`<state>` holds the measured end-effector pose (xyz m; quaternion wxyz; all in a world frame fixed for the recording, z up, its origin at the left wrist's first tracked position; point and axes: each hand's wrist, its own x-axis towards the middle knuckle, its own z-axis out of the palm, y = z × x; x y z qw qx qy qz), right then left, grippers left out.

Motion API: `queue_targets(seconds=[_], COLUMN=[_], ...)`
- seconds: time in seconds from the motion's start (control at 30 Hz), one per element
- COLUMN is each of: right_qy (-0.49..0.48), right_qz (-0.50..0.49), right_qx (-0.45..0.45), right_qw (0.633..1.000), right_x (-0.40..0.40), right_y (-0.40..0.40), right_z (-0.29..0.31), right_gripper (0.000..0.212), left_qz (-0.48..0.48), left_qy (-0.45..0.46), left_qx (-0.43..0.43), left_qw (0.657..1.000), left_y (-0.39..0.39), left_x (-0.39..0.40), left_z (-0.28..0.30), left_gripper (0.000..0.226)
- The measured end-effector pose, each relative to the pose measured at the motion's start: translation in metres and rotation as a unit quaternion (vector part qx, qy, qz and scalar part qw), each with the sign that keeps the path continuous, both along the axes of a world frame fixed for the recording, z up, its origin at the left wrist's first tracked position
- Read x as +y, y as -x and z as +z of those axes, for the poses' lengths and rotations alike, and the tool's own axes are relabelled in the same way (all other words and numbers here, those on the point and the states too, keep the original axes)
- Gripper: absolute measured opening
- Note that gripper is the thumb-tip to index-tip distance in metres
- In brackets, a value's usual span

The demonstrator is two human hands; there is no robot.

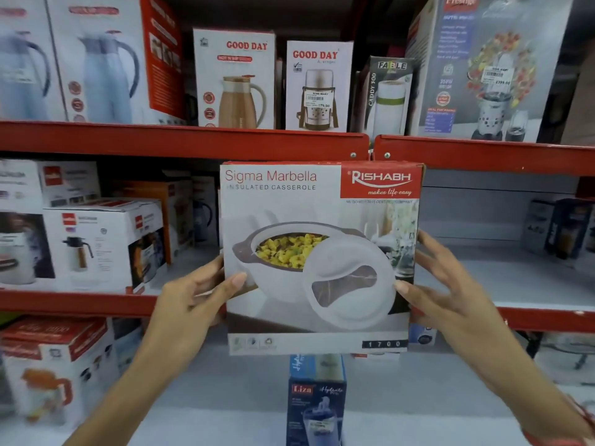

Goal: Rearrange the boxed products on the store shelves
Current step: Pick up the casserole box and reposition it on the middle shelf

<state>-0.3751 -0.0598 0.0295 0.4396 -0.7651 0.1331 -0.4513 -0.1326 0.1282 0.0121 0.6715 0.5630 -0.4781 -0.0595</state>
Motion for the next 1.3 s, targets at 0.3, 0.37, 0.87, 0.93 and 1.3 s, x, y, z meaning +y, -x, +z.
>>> queue_targets(seconds=[0.3, 0.37, 0.87, 0.93, 1.3], right_qy=[0.000, -0.006, 0.039, 0.037, 0.002], right_qz=[0.017, 0.012, -0.024, -0.021, -0.020], right_qx=[-0.012, -0.013, -0.001, -0.009, -0.004], right_qw=[1.000, 1.000, 0.999, 0.999, 1.000], right_x=[0.044, 0.046, -0.009, -0.023, -0.059], right_y=[0.017, 0.016, -0.094, -0.119, -0.178], right_z=[-0.009, -0.011, -0.028, -0.034, -0.057], right_gripper=[0.070, 0.071, 0.074, 0.073, 0.076], left_qz=[0.022, 0.022, 0.062, 0.082, 0.135], left_qy=[0.027, 0.023, -0.026, -0.033, -0.047], left_qx=[0.021, 0.019, -0.042, -0.056, -0.050], left_qw=[0.999, 0.999, 0.997, 0.994, 0.988], left_y=[0.019, 0.016, -0.079, -0.099, -0.142], left_x=[0.052, 0.055, -0.002, -0.017, -0.055], left_z=[-0.003, -0.003, -0.012, -0.012, -0.023], left_gripper=[0.035, 0.037, 0.041, 0.042, 0.040])
